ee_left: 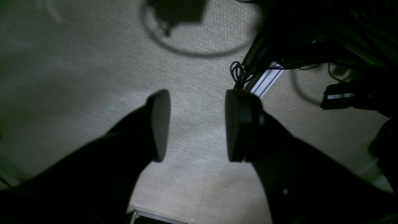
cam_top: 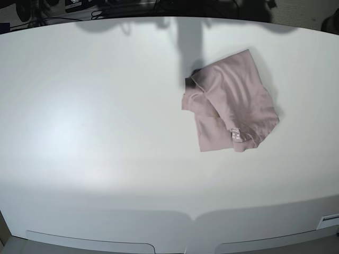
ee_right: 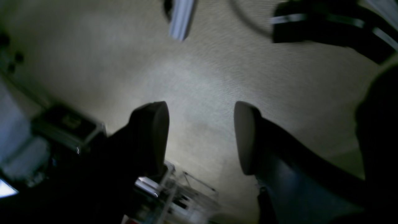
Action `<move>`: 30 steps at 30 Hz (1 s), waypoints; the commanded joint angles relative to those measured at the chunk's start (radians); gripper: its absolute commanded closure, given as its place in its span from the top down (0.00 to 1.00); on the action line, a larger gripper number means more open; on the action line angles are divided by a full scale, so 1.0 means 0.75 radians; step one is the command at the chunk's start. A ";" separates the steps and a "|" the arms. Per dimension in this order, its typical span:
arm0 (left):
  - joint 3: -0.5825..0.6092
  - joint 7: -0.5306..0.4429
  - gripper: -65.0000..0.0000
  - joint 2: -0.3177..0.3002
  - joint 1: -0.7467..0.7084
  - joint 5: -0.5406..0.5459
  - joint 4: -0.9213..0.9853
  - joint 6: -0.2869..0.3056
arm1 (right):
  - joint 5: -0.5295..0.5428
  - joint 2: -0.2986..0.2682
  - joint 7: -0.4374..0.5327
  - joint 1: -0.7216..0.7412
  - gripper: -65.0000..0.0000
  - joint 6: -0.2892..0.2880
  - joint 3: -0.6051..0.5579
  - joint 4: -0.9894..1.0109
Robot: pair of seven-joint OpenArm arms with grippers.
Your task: Fold the T-shirt properly
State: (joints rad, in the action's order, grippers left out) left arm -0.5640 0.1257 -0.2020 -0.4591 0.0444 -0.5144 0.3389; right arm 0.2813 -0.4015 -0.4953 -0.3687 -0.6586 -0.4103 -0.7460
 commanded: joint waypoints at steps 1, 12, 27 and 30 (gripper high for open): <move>-0.005 -0.015 0.42 -0.015 -0.015 0.001 -0.005 -0.004 | 0.003 -0.014 0.012 -0.004 0.52 -0.007 -0.028 -0.006; -0.005 -0.021 0.42 0.017 -0.006 0.000 -0.040 -0.004 | 0.003 0.018 0.037 0.008 0.52 0.041 -0.128 -0.006; 0.291 -0.031 0.42 0.139 0.040 -0.309 -0.038 -0.128 | -0.116 0.152 0.603 0.038 0.52 0.389 -0.125 0.197; 0.444 -0.057 0.35 0.139 0.040 -0.352 -0.038 -0.134 | -0.035 0.151 0.500 0.082 0.52 0.382 -0.125 0.222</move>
State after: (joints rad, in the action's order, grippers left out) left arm -0.2253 0.0845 -0.0929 -0.4152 -0.2176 -0.5392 0.2359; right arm 0.2485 -0.2775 -0.1360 -0.3088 -0.3702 -0.5053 -0.5743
